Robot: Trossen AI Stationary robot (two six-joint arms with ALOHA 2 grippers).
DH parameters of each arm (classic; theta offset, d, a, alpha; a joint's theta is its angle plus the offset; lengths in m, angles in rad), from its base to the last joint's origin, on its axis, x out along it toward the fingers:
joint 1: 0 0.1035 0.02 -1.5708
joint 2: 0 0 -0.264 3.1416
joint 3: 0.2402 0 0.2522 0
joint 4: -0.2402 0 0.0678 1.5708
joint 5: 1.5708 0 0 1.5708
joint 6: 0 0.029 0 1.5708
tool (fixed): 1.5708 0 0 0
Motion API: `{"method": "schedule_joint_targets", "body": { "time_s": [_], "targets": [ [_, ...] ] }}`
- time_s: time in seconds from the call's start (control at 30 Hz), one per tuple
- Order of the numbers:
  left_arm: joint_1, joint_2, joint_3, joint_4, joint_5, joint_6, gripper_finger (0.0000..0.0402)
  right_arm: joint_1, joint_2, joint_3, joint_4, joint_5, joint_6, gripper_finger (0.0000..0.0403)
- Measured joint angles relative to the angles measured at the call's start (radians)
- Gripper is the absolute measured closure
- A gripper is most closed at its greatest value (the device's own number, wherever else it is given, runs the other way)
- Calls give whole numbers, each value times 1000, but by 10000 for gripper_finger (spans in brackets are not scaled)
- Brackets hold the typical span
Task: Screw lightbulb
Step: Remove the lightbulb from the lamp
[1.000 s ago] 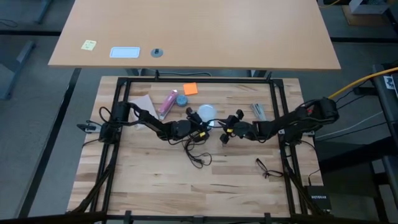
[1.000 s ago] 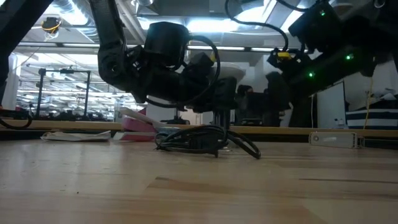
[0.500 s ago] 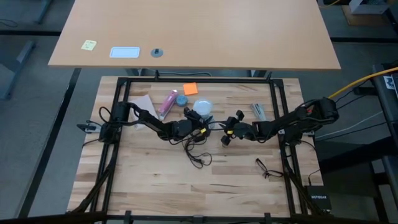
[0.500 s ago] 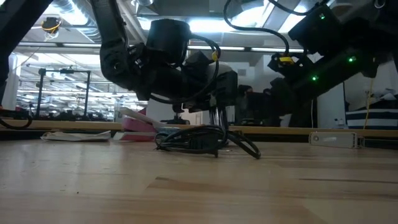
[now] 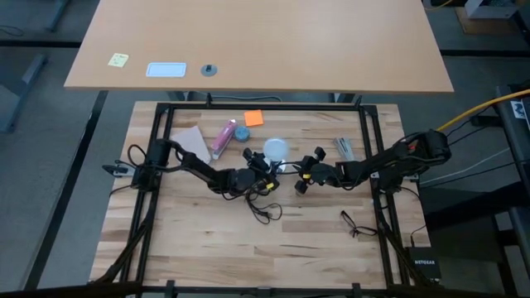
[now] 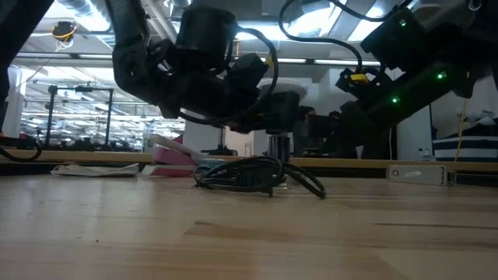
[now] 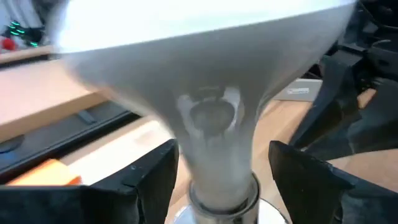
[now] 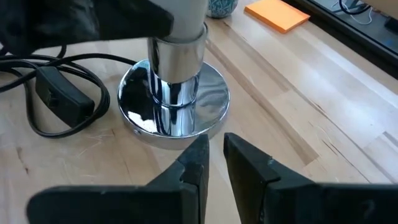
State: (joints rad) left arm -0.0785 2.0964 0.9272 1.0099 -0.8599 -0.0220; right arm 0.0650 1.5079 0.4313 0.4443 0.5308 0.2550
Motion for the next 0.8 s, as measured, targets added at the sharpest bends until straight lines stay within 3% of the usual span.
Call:
{"method": "schedule_joint_targets", "body": {
  "time_s": [0.13,0.33,0.67,0.8],
  "targets": [
    [-9,0,0,0,-28,-29,160,0,0,0,1,0,0,343],
    [0,-1,0,1,-29,-205,160,0,0,0,1,0,0,343],
    [23,-2,1,2,19,-251,161,0,1,0,11,12,0,343],
    [28,-2,2,3,24,-252,180,0,21,0,36,28,1,343]
  ]
}}
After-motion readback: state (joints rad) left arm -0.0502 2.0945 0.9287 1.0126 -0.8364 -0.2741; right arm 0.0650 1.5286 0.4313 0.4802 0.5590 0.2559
